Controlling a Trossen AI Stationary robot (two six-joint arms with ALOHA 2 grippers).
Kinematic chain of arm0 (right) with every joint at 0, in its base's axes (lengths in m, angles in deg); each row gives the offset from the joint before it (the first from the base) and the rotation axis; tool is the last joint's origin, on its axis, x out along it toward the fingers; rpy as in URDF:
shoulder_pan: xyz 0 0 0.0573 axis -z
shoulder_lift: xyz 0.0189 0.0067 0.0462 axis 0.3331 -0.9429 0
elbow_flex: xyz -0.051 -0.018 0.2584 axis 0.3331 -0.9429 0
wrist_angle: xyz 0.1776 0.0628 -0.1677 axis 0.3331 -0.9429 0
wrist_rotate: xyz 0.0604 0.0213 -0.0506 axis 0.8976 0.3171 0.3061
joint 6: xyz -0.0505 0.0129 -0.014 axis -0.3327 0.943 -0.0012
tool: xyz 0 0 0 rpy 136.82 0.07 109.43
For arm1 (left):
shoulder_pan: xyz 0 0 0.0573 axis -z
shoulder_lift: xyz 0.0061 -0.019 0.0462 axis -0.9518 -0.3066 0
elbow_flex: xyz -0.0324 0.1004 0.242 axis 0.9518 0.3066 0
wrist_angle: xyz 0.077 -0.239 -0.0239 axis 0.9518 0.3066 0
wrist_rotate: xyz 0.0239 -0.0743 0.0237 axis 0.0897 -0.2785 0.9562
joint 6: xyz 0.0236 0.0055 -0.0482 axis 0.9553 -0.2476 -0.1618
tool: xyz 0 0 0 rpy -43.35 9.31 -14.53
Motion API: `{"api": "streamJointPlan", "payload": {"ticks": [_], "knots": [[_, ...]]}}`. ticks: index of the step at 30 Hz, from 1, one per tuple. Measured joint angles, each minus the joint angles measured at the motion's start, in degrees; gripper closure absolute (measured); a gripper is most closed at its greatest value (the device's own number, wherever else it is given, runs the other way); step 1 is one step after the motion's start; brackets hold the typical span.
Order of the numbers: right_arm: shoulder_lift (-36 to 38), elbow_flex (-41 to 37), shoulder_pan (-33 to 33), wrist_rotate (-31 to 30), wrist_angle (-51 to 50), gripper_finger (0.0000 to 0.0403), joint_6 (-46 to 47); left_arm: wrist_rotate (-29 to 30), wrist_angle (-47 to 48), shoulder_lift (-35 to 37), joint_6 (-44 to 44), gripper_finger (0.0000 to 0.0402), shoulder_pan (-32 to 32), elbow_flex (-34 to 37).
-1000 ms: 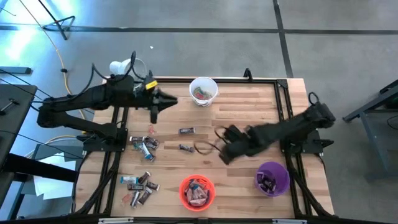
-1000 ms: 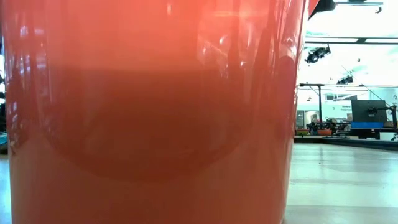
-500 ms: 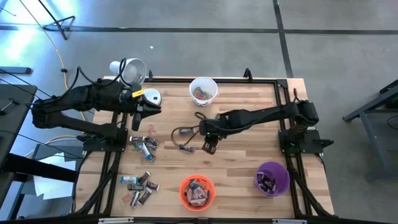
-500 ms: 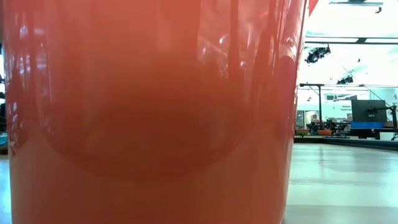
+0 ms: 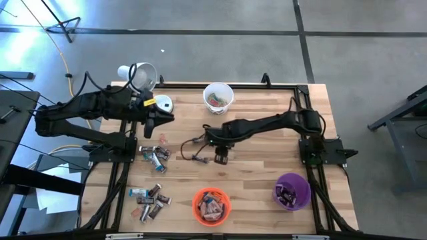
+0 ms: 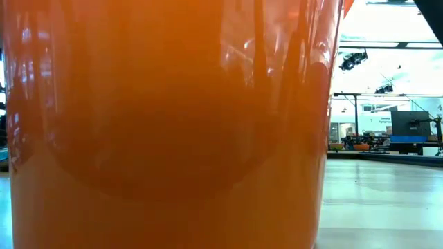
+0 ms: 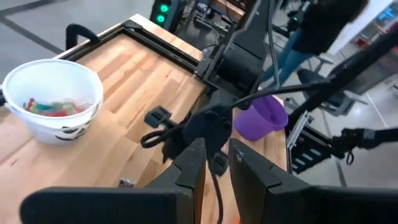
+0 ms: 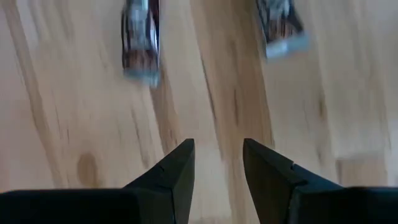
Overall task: Organize candy in baskets
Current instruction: Put the dark brown chocolate bar into the dark purple bucket
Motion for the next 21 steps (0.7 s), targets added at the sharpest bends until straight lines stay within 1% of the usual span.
{"api": "streamJointPlan", "payload": {"ticks": [3,10,12,17,21], "knots": [[-0.2,0.0,0.4,1.9,5.8,0.0274,0.4,1.4,0.1,-0.1,-0.4,0.0346,0.0,0.0],[-1.1,0.1,0.7,8.5,17.0,0.0274,5.2,1.6,0.3,-0.1,0.4,0.0346,0.0,0.0],[-2.2,0.1,0.6,10.3,18.7,0.0274,6.1,1.6,0.4,-0.1,1.3,0.0346,0.0,0.0],[-3.8,0.5,0.1,11.2,18.9,0.0274,6.1,1.6,0.4,-0.1,2.7,0.0346,0.0,0.0],[-5.0,0.5,0.1,13.8,19.0,0.0274,6.1,1.7,0.4,0.0,3.3,0.0346,0.0,0.0]]}}
